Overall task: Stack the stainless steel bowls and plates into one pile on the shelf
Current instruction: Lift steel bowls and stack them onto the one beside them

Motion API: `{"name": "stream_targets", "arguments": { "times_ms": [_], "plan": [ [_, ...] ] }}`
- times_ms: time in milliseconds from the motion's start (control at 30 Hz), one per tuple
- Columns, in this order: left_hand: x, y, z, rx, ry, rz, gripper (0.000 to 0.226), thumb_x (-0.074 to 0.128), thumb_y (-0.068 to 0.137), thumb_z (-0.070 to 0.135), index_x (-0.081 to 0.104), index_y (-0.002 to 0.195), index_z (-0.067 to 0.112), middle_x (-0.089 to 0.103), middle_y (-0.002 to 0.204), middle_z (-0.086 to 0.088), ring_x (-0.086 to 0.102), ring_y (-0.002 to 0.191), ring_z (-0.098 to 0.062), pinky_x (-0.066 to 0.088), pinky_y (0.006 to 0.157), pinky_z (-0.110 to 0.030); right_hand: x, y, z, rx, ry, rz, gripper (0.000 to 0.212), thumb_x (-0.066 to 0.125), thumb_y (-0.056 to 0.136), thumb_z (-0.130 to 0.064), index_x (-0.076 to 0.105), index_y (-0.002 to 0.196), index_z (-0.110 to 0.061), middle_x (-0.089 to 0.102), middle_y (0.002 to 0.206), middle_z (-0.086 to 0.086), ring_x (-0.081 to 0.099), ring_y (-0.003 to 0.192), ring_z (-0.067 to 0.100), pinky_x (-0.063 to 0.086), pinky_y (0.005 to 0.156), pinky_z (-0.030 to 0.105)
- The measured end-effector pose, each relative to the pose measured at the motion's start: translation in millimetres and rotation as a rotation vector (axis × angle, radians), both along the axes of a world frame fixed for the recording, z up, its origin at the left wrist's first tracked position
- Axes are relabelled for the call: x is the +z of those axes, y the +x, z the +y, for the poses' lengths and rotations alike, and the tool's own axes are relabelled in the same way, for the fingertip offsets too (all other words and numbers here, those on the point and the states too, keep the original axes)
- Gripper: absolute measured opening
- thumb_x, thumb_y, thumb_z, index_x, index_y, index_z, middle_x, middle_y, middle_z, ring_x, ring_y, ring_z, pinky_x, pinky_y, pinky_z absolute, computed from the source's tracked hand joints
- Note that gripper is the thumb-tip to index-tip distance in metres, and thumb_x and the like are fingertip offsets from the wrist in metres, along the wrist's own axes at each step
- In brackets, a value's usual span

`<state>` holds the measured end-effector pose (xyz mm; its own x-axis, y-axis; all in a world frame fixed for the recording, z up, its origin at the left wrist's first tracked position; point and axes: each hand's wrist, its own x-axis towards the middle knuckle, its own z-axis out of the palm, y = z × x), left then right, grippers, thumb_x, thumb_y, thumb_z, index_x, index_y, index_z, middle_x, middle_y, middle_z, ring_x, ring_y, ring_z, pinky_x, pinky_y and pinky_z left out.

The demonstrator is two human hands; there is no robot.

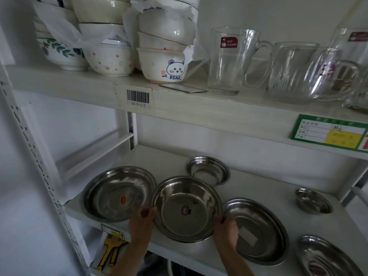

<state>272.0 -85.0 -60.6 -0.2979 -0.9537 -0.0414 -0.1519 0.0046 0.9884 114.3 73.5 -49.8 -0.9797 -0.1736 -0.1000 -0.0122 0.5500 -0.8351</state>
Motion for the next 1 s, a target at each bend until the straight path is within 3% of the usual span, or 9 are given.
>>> {"name": "stream_targets", "arguments": {
  "times_ms": [133, 367, 600, 900, 1000],
  "plan": [
    [-7.0, -0.4, 0.1, 0.023, 0.001, -0.004, 0.022, 0.067, 0.087, 0.022, 0.067, 0.070, 0.008, 0.068, 0.063, -0.011, 0.067, 0.064, -0.031, 0.058, 0.068, -0.046, -1.7, 0.0, -0.2, 0.006, 0.012, 0.001, 0.035, 0.060, 0.089, -0.029, 0.064, 0.104, 0.003, 0.069, 0.104, 0.025, 0.064, 0.101, 0.040, 0.048, 0.082, 0.039],
    [-19.4, -4.8, -0.2, 0.077, -0.019, -0.036, 0.021, 0.068, 0.084, 0.035, 0.069, 0.073, 0.017, 0.071, 0.064, -0.002, 0.071, 0.063, -0.021, 0.061, 0.066, -0.045, -4.8, 1.7, 1.5, 0.024, -0.005, 0.025, 0.030, 0.063, 0.086, -0.027, 0.061, 0.100, 0.000, 0.070, 0.100, 0.022, 0.065, 0.097, 0.039, 0.049, 0.081, 0.039],
    [-13.8, -9.3, 7.8, 0.193, -0.083, -0.059, 0.018, 0.072, 0.081, 0.033, 0.064, 0.081, 0.017, 0.069, 0.068, 0.000, 0.068, 0.066, -0.019, 0.056, 0.063, -0.034, -0.2, 3.1, 3.7, 0.008, -0.047, 0.031, 0.026, 0.065, 0.085, -0.022, 0.048, 0.096, -0.005, 0.066, 0.102, 0.023, 0.063, 0.097, 0.040, 0.035, 0.070, 0.033],
    [-16.9, -8.8, 6.9, 0.159, -0.123, -0.026, 0.009, 0.070, 0.084, 0.018, 0.064, 0.084, 0.012, 0.068, 0.068, 0.001, 0.068, 0.061, -0.016, 0.056, 0.057, -0.027, -7.7, 1.9, 5.9, 0.038, 0.043, 0.106, 0.009, 0.051, 0.091, -0.016, 0.043, 0.088, -0.015, 0.066, 0.095, 0.018, 0.062, 0.088, 0.039, 0.043, 0.070, 0.039],
    [-18.1, -8.4, 4.8, 0.150, -0.134, -0.032, 0.007, 0.070, 0.085, 0.018, 0.065, 0.084, 0.012, 0.069, 0.068, -0.001, 0.068, 0.062, -0.018, 0.057, 0.060, -0.032, -6.3, 1.3, 6.5, 0.048, 0.064, 0.115, 0.007, 0.052, 0.090, -0.015, 0.045, 0.089, -0.013, 0.067, 0.095, 0.018, 0.063, 0.089, 0.040, 0.045, 0.071, 0.040]
  ]
}}
